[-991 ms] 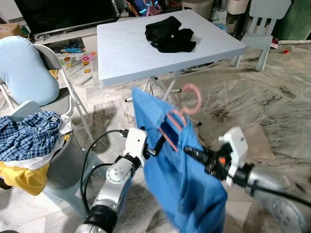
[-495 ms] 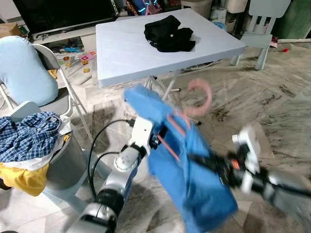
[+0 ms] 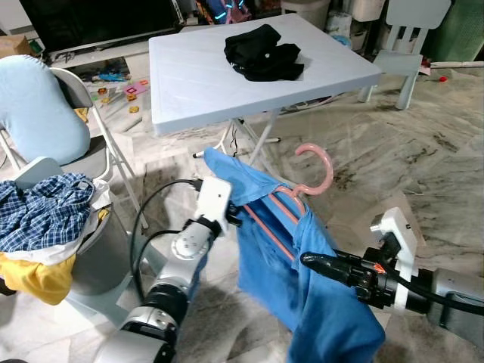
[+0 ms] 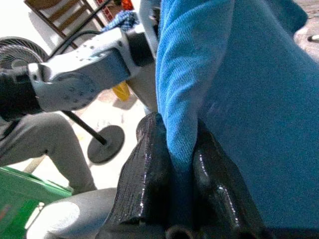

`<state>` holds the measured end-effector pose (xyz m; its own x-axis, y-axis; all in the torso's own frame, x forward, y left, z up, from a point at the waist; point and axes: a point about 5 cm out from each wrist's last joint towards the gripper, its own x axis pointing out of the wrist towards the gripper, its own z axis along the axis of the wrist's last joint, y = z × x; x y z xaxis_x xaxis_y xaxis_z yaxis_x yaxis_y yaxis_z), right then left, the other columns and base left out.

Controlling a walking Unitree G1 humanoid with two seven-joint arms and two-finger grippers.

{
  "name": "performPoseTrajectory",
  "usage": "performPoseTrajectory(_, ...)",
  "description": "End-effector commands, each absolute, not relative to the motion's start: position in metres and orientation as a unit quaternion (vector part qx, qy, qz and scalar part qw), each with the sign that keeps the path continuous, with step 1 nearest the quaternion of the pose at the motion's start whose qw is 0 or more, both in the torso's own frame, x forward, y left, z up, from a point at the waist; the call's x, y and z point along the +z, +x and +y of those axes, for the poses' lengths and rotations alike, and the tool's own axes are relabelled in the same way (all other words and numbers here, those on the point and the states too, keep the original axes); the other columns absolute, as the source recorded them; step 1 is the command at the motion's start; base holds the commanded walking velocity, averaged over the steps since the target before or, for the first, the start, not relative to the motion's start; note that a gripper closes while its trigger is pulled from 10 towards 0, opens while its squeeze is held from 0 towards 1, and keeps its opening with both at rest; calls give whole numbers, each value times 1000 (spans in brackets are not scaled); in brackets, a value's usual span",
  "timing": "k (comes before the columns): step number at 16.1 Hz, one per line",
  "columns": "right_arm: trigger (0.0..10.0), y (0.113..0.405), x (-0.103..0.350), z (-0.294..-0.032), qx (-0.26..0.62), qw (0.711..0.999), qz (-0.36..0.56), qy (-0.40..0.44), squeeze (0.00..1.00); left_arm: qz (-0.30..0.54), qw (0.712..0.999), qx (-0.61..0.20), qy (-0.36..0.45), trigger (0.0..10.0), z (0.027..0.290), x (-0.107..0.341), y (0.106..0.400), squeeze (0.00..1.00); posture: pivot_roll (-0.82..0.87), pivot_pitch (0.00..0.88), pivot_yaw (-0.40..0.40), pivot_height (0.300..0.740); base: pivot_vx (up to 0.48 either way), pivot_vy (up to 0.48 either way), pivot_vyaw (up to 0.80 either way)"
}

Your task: Hang hanger

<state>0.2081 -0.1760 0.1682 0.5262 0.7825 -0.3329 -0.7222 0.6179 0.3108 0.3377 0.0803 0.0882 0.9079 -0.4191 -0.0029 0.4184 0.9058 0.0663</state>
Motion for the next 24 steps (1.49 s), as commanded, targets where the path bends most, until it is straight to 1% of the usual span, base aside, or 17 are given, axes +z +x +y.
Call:
performPoseTrajectory(1, 10000, 221, 164, -181, 381, 899, 214, 34, 0, 1, 979, -202, 34, 0, 90, 82, 335, 0, -181, 70, 68, 740, 0, 0, 0)
performPoseTrajectory(2, 10000, 226, 163, -183, 360, 909, 209, 20, 0, 2, 979, -202, 34, 0, 91, 81, 334, 0, -181, 70, 68, 740, 0, 0, 0)
performPoseTrajectory(3, 10000, 245, 164, -190, 298, 936, 186, 3, 0, 0, 978, -204, 37, 0, 93, 79, 331, 0, -166, 76, 61, 740, 0, 0, 0)
performPoseTrajectory(4, 10000, 250, 164, -191, 287, 940, 182, 0, 0, 0, 979, -197, 42, 0, 97, 79, 330, 0, -156, 79, 57, 740, 0, 0, 0)
performPoseTrajectory(5, 10000, 250, 163, -191, 292, 939, 181, -11, 0, 0, 982, -186, 43, 0, 102, 79, 330, 0, -149, 81, 56, 740, 0, 0, 0)
performPoseTrajectory(8, 10000, 250, 163, -191, 292, 939, 181, -11, 0, 0, 982, -186, 43, 0, 102, 79, 330, 0, -149, 81, 56, 740, 0, 0, 0)
performPoseTrajectory(9, 10000, 250, 162, -191, 291, 939, 182, -23, 0, 0, 982, -182, 43, 0, 105, 79, 331, 0, -144, 82, 54, 740, 0, 0, 0)
performPoseTrajectory(10, 10000, 249, 157, -192, 294, 937, 185, -41, 0, 3, 986, -161, 50, 0, 122, 79, 332, 0, -139, 87, 54, 740, 0, 0, 0)
performPoseTrajectory(12, 10000, 251, 157, -192, 291, 939, 180, -42, 0, -9, 985, -170, 39, 0, 115, 82, 331, 0, -139, 87, 54, 740, 0, 0, 0)
performPoseTrajectory(14, 10000, 255, 151, -195, 272, 944, 176, -69, 0, -32, 983, -174, 41, 0, 108, 90, 329, 0, -139, 89, 56, 740, 0, 0, 0)
performPoseTrajectory(15, 10000, 254, 147, -192, 279, 939, 177, -90, 0, -47, 982, -179, 48, 0, 106, 95, 328, 0, -132, 92, 56, 740, 0, 0, 0)
performPoseTrajectory(16, 10000, 248, 142, -186, 311, 926, 179, -117, 0, -60, 980, -179, 59, 0, 108, 101, 329, 0, -127, 94, 56, 740, 0, 0, 0)
performPoseTrajectory(17, 10000, 236, 133, -183, 353, 905, 191, -140, 0, -68, 983, -155, 75, 0, 120, 108, 335, 0, -125, 96, 56, 740, 0, 0, 0)
performPoseTrajectory(20, 10000, 226, 127, -205, 369, 889, 214, -169, 0, -61, 987, -108, 102, 0, 148, 118, 348, 0, -126, 99, 66, 740, 0, 0, 0)
performPoseTrajectory(22, 10000, 218, 133, -222, 392, 878, 220, -165, 0, -54, 989, -83, 109, 0, 162, 123, 353, 0, -129, 102, 73, 740, 0, 0, 0)
performPoseTrajectory(23, 10000, 217, 137, -228, 394, 878, 220, -159, 0, -52, 990, -79, 107, 0, 165, 124, 354, 0, -132, 105, 75, 740, 0, 0, 0)
performPoseTrajectory(24, 10000, 214, 149, -240, 402, 880, 211, -141, 0, -44, 991, -72, 105, 0, 170, 124, 356, 0, -134, 106, 78, 740, 0, 0, 0)
